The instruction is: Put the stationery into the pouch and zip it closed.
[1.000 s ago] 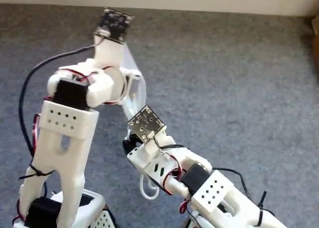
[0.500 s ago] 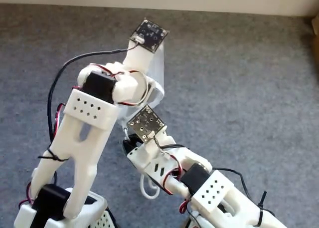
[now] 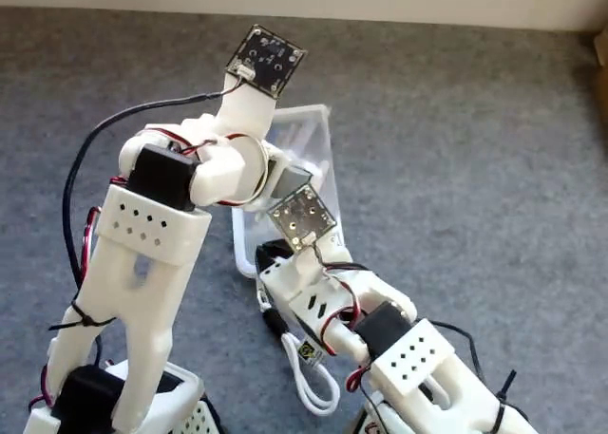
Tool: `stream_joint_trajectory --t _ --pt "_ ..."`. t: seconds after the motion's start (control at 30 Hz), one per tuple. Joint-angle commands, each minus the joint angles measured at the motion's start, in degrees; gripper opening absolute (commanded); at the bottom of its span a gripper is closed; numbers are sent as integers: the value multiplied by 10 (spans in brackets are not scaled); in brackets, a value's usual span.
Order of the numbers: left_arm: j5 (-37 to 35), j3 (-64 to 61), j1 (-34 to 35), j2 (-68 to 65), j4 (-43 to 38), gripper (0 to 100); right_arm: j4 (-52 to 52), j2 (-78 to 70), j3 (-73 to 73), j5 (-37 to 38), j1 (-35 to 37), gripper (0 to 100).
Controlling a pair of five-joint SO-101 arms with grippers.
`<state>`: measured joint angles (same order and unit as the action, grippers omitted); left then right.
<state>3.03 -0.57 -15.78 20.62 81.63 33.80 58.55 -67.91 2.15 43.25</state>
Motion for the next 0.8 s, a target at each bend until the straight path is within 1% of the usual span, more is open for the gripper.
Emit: stream_joint_trajectory --t 0.0,0.1,0.2,0.3,0.4,0.47,0.57,0.67,0.77 --pt "8 33 12 35 17 291 35 15 21 4 -32 5" --pt "42 16 22 65 20 291 89 36 65 3 -41 5" --pt "53 -7 24 103 21 291 136 84 87 3 -40 5" --pt "69 -47 25 139 18 291 144 137 85 3 -39 5" --pt "69 -85 28 172 18 291 146 167 85 3 -34 5" --pt "69 -102 55 204 18 291 153 165 85 3 -17 5" --pt "65 -131 107 261 18 291 169 122 89 3 11 9" --pt "26 -173 165 320 18 291 181 47 91 3 28 10" --pt "11 -231 215 372 17 291 182 -28 113 2 32 15"
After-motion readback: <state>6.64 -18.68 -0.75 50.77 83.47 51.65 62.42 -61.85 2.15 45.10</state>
